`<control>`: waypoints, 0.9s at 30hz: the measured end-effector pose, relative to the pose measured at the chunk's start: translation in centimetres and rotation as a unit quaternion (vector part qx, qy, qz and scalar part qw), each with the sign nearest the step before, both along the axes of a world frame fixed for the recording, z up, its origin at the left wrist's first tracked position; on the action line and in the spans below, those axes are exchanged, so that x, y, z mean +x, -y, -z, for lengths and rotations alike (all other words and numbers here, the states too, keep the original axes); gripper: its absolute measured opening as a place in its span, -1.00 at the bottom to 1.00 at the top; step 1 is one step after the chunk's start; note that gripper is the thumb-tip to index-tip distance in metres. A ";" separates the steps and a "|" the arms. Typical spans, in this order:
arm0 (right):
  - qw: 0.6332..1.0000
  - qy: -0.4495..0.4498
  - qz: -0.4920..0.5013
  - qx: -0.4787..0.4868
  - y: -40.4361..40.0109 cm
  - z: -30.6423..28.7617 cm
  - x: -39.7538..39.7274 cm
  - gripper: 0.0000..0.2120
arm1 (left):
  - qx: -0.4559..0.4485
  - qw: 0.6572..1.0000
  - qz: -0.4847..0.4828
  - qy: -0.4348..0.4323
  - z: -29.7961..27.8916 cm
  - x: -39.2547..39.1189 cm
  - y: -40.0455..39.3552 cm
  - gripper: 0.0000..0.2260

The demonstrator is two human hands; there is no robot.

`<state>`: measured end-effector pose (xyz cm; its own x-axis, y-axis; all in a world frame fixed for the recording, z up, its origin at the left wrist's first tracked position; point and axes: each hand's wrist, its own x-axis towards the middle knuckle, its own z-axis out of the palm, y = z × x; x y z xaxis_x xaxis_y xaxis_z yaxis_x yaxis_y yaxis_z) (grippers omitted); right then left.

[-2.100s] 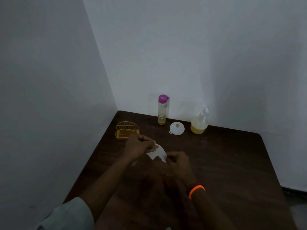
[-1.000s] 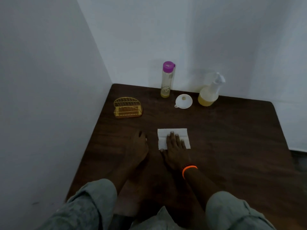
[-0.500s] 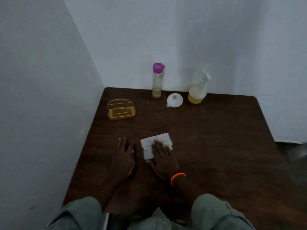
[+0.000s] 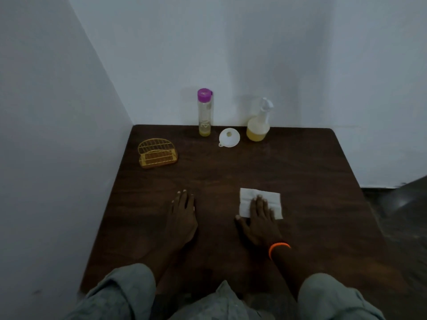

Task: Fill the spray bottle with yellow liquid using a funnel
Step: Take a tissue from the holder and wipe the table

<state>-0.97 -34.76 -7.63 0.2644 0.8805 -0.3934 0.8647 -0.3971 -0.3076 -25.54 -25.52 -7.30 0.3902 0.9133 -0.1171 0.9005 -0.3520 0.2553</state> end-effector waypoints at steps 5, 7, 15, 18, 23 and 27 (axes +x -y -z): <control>0.993 -0.024 -0.116 0.023 -1.0 0.3 -8.6 -0.07 | -0.032 0.999 -0.007 -0.023 -0.3 -2.3 1.4 -0.35; 0.981 -0.031 -0.188 0.023 -0.8 0.6 -12.0 -0.06 | -0.029 0.998 0.006 -0.057 0.1 -3.9 1.6 -0.17; 0.939 0.001 -0.342 0.047 1.3 2.2 -13.9 -0.09 | -0.031 0.997 -0.040 -0.066 0.5 -5.3 2.9 -0.31; 0.956 0.018 -0.288 0.059 2.2 1.4 -10.3 -0.10 | -0.034 0.998 -0.015 -0.051 0.7 -4.2 3.4 -0.32; 0.991 0.027 -0.115 0.060 5.6 0.7 -2.4 -0.08 | -0.011 0.998 0.038 -0.042 0.9 -1.5 3.8 -0.37; 0.999 0.021 0.008 0.037 8.6 1.0 2.4 -0.04 | 0.007 0.997 0.059 -0.039 0.8 0.4 4.0 -0.40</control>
